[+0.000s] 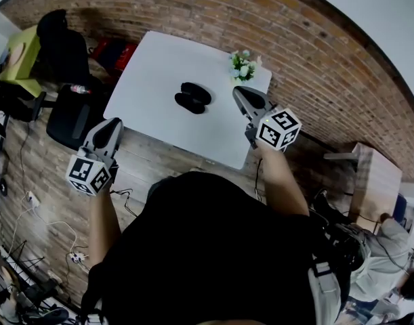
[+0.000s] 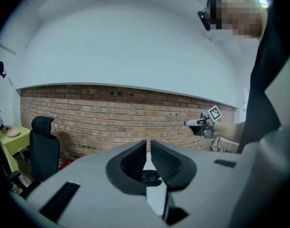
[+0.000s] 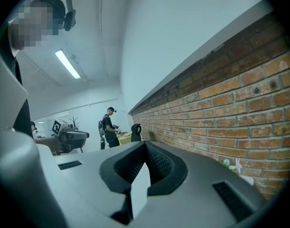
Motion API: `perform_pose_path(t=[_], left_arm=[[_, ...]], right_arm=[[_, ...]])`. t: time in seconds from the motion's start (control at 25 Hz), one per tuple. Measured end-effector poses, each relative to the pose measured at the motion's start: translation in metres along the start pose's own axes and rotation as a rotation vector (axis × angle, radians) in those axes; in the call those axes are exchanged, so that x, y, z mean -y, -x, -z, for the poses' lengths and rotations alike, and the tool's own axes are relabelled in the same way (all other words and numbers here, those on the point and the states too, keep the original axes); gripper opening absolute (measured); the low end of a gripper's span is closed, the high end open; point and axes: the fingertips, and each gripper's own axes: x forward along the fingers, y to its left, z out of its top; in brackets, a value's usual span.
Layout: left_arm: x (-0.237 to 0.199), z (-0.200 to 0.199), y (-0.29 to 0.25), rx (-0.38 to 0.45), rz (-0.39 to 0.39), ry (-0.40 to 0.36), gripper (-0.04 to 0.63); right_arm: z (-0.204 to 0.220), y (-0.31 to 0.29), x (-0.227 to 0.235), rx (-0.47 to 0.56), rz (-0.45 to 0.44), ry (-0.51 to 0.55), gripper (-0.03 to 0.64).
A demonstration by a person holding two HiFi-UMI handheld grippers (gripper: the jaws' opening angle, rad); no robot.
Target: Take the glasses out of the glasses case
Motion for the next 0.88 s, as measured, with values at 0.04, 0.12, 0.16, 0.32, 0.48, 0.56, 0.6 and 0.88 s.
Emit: perform_pose_path(t=[0.04,0.12,0.16,0.32,0.48,0.56,0.6,0.88], left_arm=[[0.000,-0.001,-0.001,0.003,-0.003,0.001,0.035],[0.001,-0.002,-0.001,0.010,-0.007,0.002,0.035],[0.001,-0.002,-0.001,0.012,-0.009,0.002,0.035],[-0.001,0.000,0.000,0.013,-0.015,0.002,0.035],[-0.009,0.000,-0.001,0.020,-0.014,0.010,0.035],[-0.011,-0.001,-0.004,0.025,-0.008,0.009,0.035],[-0.012,-0.001,-0.006,0.027,-0.004,0.008,0.035],[-0.022,-0.003,-0.020,0.037,0.022,0.008,0.035]], right_arm=[[0.000,0.000,0.000,-0.002,-0.003,0.001,0.015],[0.000,0.000,0.000,-0.008,-0.009,0.003,0.015],[0.000,0.000,0.000,-0.011,-0.012,0.003,0.015],[0.001,-0.001,0.000,-0.021,-0.016,0.007,0.015],[0.001,-0.005,0.000,-0.029,-0.012,0.017,0.015],[0.000,-0.006,0.001,-0.029,-0.006,0.019,0.015],[0.000,-0.007,0.002,-0.028,-0.003,0.019,0.015],[0.000,-0.019,0.005,-0.041,0.003,0.031,0.015]])
